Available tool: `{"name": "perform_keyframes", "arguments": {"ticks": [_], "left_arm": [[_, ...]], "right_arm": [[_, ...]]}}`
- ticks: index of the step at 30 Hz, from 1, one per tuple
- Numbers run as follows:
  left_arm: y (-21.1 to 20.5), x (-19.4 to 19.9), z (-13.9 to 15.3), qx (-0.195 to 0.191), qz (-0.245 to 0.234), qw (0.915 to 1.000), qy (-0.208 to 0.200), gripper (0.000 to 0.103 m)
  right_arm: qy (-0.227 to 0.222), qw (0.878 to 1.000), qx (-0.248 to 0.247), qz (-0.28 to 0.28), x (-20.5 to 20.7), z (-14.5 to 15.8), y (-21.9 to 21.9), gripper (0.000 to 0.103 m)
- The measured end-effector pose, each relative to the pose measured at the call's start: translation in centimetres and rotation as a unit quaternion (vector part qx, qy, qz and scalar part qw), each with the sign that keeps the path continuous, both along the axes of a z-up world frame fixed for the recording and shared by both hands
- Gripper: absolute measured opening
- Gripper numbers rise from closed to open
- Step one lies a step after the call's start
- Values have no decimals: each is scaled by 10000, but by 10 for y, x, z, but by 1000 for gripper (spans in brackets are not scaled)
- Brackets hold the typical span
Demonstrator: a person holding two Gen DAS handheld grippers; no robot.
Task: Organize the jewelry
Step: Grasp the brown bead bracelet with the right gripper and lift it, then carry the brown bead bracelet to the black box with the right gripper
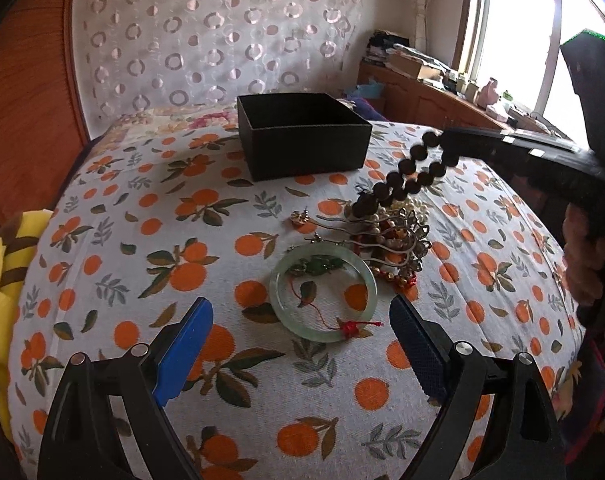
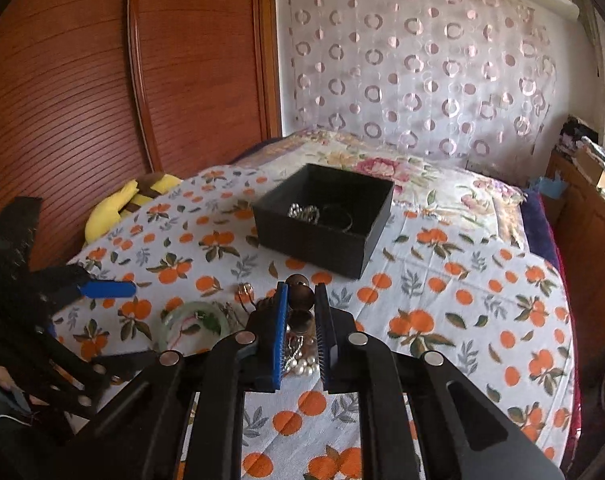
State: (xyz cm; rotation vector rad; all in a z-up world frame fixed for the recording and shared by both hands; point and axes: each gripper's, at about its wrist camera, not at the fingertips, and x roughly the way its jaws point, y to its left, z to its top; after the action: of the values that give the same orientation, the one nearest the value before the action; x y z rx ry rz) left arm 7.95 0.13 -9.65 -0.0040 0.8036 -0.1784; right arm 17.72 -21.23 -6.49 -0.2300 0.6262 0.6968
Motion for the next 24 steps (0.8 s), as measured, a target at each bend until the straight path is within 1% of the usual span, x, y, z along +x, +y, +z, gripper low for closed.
{"name": "perform_keyframes", "arguments": {"ticks": [13,18,23,24], "left_arm": [[-11,21,-12,103,-164,9993,315,87],[-14,29,-19,110,-204,9986,478,87],[-19,33,-21,276,-228,9983,467,87],[-20,33,-21,313,-247,9981,464,85]], "right_arm": [[-312,9993,131,-184,-7,32,-17,15],[-325,9992,92,-231,-6,34,-22,15],[-269,9993,84,-258,-5,32,-25,15],[-263,9993,76,-260,-5,32,-25,15]]}}
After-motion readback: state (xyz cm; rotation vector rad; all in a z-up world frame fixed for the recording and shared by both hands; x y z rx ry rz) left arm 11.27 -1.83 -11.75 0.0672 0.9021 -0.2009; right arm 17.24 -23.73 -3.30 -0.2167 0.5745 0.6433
